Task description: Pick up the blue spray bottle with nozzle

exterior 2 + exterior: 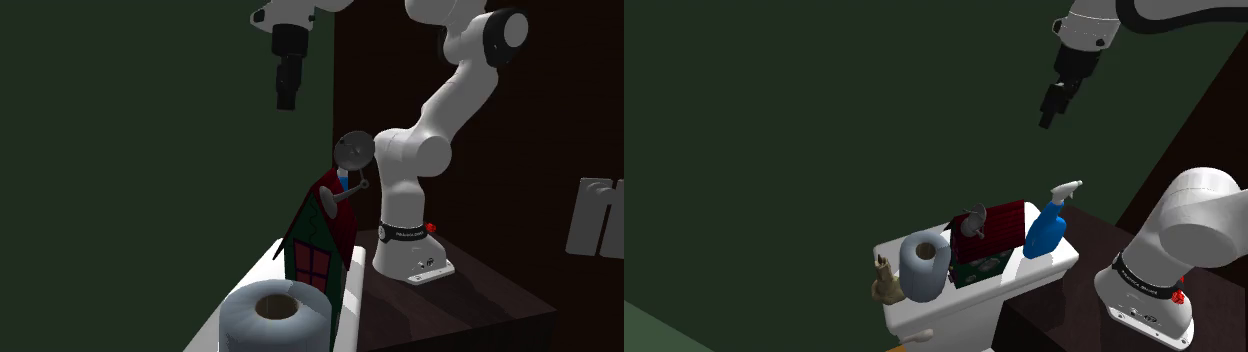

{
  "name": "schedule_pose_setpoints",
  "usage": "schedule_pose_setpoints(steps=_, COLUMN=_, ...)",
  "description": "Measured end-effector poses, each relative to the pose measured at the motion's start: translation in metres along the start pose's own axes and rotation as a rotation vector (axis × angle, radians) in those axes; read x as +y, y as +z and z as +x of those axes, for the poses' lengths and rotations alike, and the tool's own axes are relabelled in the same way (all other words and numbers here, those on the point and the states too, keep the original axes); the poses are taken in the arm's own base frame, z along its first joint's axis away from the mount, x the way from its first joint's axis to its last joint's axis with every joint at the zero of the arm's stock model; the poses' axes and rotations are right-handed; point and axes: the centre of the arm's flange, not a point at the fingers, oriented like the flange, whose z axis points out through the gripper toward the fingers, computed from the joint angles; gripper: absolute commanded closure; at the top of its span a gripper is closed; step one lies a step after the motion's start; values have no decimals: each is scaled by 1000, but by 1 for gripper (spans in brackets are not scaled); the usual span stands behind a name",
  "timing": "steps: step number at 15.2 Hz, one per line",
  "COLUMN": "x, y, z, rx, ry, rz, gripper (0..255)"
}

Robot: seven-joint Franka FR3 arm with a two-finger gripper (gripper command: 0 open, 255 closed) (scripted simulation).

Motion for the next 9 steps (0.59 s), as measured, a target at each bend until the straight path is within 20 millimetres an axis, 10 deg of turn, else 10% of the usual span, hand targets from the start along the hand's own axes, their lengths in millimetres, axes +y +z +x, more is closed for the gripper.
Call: schedule_pose_setpoints(steps=9, x=-72, y=33, z=-30, rx=-37, ry=-500, rz=36, gripper=0)
